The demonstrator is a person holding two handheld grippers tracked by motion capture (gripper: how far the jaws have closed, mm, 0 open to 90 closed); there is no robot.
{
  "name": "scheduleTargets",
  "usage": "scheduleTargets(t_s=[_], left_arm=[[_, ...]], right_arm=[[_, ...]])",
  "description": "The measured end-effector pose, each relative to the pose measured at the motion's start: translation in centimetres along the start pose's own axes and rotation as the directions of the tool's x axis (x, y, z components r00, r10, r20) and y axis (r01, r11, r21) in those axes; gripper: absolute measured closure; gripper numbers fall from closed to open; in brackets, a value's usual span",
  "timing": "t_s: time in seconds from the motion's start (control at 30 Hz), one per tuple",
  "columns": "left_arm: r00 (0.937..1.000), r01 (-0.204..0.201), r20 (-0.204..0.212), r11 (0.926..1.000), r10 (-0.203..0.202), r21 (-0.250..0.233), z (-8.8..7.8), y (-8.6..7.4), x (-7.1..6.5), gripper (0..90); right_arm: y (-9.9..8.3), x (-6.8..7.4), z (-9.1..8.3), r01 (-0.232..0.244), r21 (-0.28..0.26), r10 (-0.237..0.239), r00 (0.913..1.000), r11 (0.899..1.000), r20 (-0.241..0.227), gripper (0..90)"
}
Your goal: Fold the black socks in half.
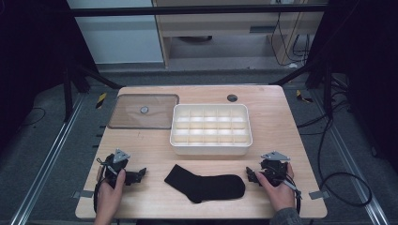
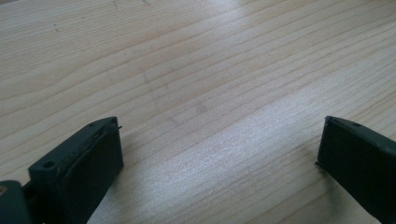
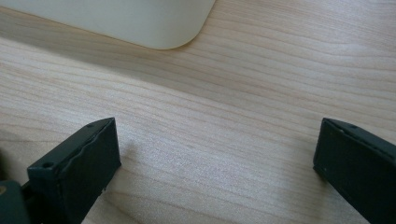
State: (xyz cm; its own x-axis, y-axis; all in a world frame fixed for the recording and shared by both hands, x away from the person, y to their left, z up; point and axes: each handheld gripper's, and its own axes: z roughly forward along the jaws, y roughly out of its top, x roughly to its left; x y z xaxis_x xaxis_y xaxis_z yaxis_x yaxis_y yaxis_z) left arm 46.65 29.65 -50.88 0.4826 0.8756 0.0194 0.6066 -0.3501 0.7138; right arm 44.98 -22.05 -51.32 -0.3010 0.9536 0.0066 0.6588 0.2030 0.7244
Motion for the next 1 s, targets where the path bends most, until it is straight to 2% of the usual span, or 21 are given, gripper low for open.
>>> scheduleTargets(t_s=[0.1,0.2,0.3,0.5,0.57,0.63,0.73,0.77,0.83,0.9,0.97,1.0], left_arm=[[0.9998,0.014,-0.012,0.9999,-0.014,0.003,0.1,0.1,-0.1,0.0],[0.9977,0.051,-0.045,0.9987,-0.051,0.003,0.3,0.3,-0.4,0.0],[0.9971,0.057,-0.051,0.9984,-0.056,0.005,0.3,0.4,-0.5,0.0],[0.9985,0.052,0.013,0.9983,-0.053,0.026,-0.1,0.8,-0.6,2.0],[0.9984,0.047,0.030,0.9984,-0.048,0.031,-0.5,1.1,-1.0,4.5],[0.9987,0.034,0.038,0.9990,-0.035,0.031,-0.8,1.3,-1.4,4.4],[0.9968,0.034,0.071,0.9988,-0.036,0.035,-1.2,1.4,-2.0,4.6],[0.9964,0.028,0.078,0.9988,-0.031,0.040,-1.4,1.3,-2.2,4.6],[0.9961,0.029,0.083,0.9992,-0.031,0.029,-1.8,1.1,-2.4,4.6],[0.9929,0.026,0.116,0.9996,-0.027,0.012,-2.1,1.0,-2.7,4.6],[0.9916,0.020,0.127,0.9997,-0.022,0.017,-2.3,1.1,-3.0,4.5],[0.9903,0.032,0.135,0.9993,-0.034,0.019,-2.4,1.3,-3.3,4.6]], right_arm=[[0.0,0.0,0.0,0.001,0.001,-0.001,1.0000,1.000,0.001,0.7],[0.0,0.0,0.0,0.000,0.000,0.000,1.0000,1.000,0.000,1.0],[-0.1,-0.1,-0.1,0.010,-0.002,-0.010,0.9999,1.000,0.004,2.3],[0.0,-0.2,-0.4,0.006,0.004,-0.006,1.0000,1.000,-0.008,7.3],[0.1,-0.2,-0.7,0.006,0.010,-0.006,1.0000,1.000,-0.006,16.8],[0.2,-0.1,-1.2,0.008,0.022,-0.007,0.9996,1.000,-0.028,17.6],[0.2,0.5,-2.3,0.038,0.010,-0.038,0.9991,0.999,-0.019,21.2],[0.2,0.7,-2.6,0.034,0.010,-0.034,0.9992,0.999,-0.022,21.5],[0.2,1.0,-3.1,0.034,0.019,-0.033,0.9990,0.999,-0.030,24.3],[0.3,1.3,-3.3,0.028,0.025,-0.027,0.9987,0.999,-0.044,25.9],[0.4,1.6,-3.5,0.043,0.059,-0.039,0.9970,0.997,-0.067,27.9],[0.5,1.7,-3.6,0.053,0.078,-0.047,0.9960,0.996,-0.076,29.3]])
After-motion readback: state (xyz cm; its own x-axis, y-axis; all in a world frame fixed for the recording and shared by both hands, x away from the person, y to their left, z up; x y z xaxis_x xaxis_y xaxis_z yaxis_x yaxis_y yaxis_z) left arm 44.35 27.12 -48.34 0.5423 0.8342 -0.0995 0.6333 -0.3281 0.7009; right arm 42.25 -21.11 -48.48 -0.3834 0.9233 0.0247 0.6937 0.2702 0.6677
